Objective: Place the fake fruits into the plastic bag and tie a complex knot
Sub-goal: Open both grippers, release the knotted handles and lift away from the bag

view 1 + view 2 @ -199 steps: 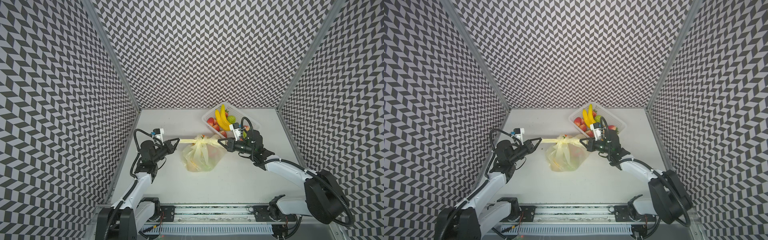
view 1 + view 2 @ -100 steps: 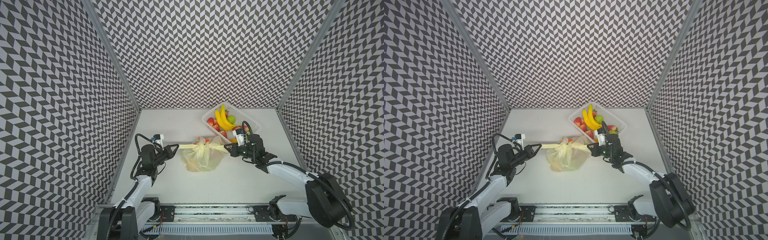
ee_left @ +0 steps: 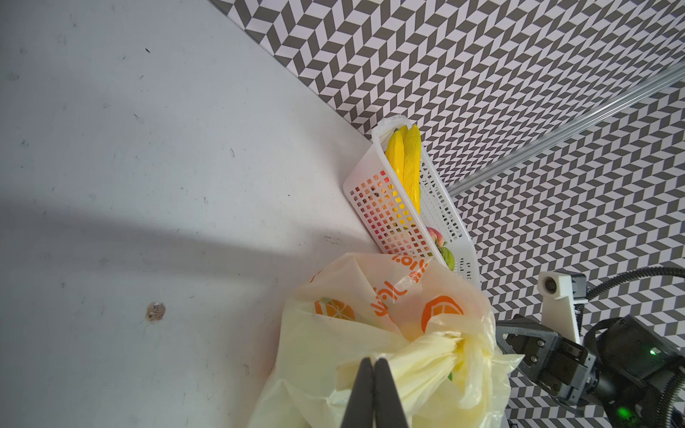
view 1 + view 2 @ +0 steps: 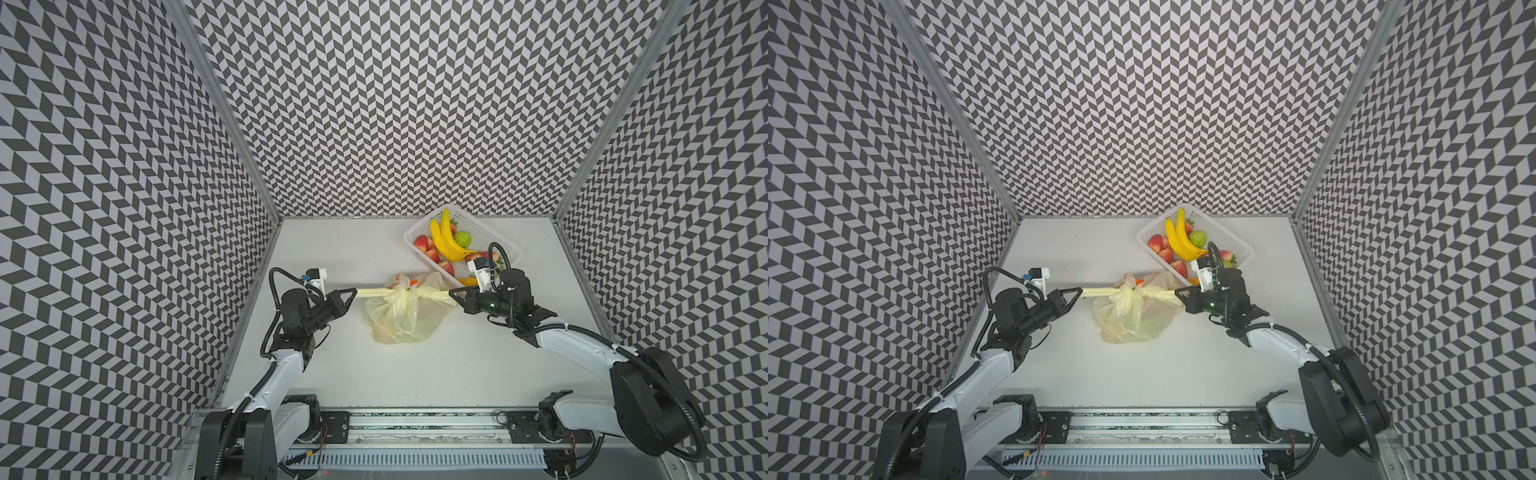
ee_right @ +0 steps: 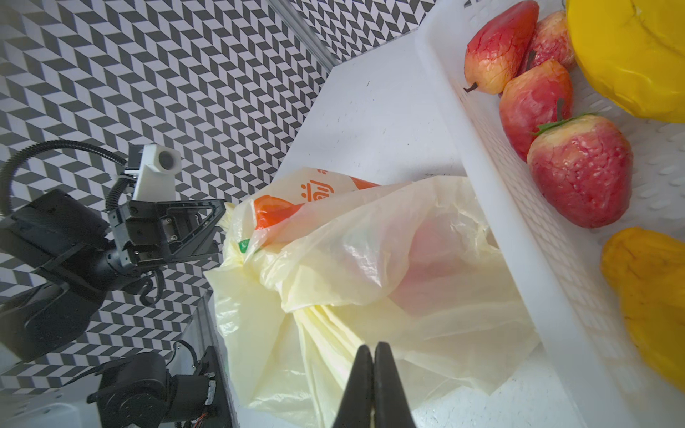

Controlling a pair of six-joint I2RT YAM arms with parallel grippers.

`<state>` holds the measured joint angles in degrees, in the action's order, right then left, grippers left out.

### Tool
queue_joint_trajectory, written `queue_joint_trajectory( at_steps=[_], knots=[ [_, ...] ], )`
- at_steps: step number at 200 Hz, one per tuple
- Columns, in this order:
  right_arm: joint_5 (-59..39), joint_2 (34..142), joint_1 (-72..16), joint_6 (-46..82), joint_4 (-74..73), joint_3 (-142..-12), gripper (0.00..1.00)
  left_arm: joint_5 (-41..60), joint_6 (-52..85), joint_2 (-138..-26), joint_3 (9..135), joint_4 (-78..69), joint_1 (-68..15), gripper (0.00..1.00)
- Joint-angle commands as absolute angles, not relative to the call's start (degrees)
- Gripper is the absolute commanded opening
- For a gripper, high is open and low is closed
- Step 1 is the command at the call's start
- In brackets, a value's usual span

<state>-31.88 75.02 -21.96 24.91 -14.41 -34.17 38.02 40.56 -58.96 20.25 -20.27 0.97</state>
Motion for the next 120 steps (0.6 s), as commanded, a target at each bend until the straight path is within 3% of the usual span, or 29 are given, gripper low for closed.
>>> queue_joint_trajectory(
  at_steps=[1, 26, 51, 94, 120],
  knots=[
    [-33.0, 73.6, -20.4, 26.0, -17.5, -33.9, 0.0, 33.8, 40.1, -58.1, 20.6, -23.3, 1.2, 0.11],
    [-37.5, 73.6, -20.4, 26.8, -19.3, -34.6, 0.0, 34.3, 40.6, -56.7, 21.6, -23.5, 0.1, 0.32],
    [-40.8, 73.7, -20.3, 28.3, -21.1, -35.6, 0.0, 33.5, 41.1, -54.2, 22.8, -22.2, 0.0, 0.43],
    [-37.4, 71.4, -18.3, 24.5, -15.0, -38.2, 0.42, 22.5, 38.1, -47.1, 25.7, -12.4, 0.1, 0.56],
    [-32.9, 68.4, -15.2, 22.7, -10.4, -38.8, 0.58, 16.2, 34.1, -44.1, 28.9, -4.8, 0.3, 0.6]
  ],
)
